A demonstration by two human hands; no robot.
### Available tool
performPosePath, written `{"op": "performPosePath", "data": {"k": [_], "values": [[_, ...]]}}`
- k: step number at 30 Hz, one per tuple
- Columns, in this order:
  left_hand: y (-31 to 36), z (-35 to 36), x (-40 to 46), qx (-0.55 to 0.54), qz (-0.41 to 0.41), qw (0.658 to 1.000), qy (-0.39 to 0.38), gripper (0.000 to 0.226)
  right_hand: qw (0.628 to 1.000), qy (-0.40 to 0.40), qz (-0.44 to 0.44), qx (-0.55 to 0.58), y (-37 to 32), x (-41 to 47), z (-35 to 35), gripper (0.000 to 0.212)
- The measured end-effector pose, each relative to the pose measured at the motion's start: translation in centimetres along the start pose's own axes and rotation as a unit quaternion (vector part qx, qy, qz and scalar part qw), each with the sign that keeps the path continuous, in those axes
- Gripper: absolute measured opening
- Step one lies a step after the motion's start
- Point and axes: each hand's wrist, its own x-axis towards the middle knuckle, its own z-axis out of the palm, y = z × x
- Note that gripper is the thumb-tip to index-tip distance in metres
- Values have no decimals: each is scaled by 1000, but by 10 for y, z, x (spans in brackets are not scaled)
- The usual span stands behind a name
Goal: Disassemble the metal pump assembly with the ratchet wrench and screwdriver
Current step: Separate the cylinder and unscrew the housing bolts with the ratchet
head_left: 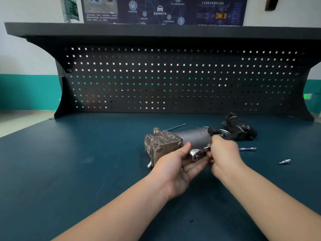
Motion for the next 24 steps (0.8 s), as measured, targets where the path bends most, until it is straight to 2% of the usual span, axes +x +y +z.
{"op": "performPosePath", "data": {"k": [2, 4, 5, 6, 9, 13, 17, 21, 23, 24], "values": [[0, 0, 0, 7, 2, 1000, 7, 25, 984, -15, -174, -35, -9, -7, 2, 9], [2, 0, 0, 2, -3, 1000, 18, 24, 917, -84, -367, -134, -19, -17, 1, 18], [3, -1, 0, -1, -5, 1000, 19, 23, 884, -121, -419, -165, -23, -21, 0, 21], [4, -1, -1, -4, -6, 1000, 17, 23, 868, -150, -439, -177, -27, -24, 0, 23], [4, -2, 0, -5, -4, 1000, 8, 24, 877, -177, -414, -168, -34, -23, -4, 21], [1, -3, 2, -2, -9, 1000, 5, 18, 922, -102, -344, -148, -29, -12, -5, 21], [1, -2, 2, 0, 2, 1000, 12, 13, 981, -59, -169, -71, -19, 0, -2, 17], [-1, -3, 5, 12, 7, 1000, 15, 15, 999, -42, -19, -4, -13, 0, -4, 19], [-3, -3, 5, 12, 9, 1000, 17, 14, 998, -52, -14, -13, -14, -2, -4, 21], [-4, -2, 4, 9, 11, 1000, 17, 14, 997, -56, -44, -20, -16, -2, -4, 21]]}}
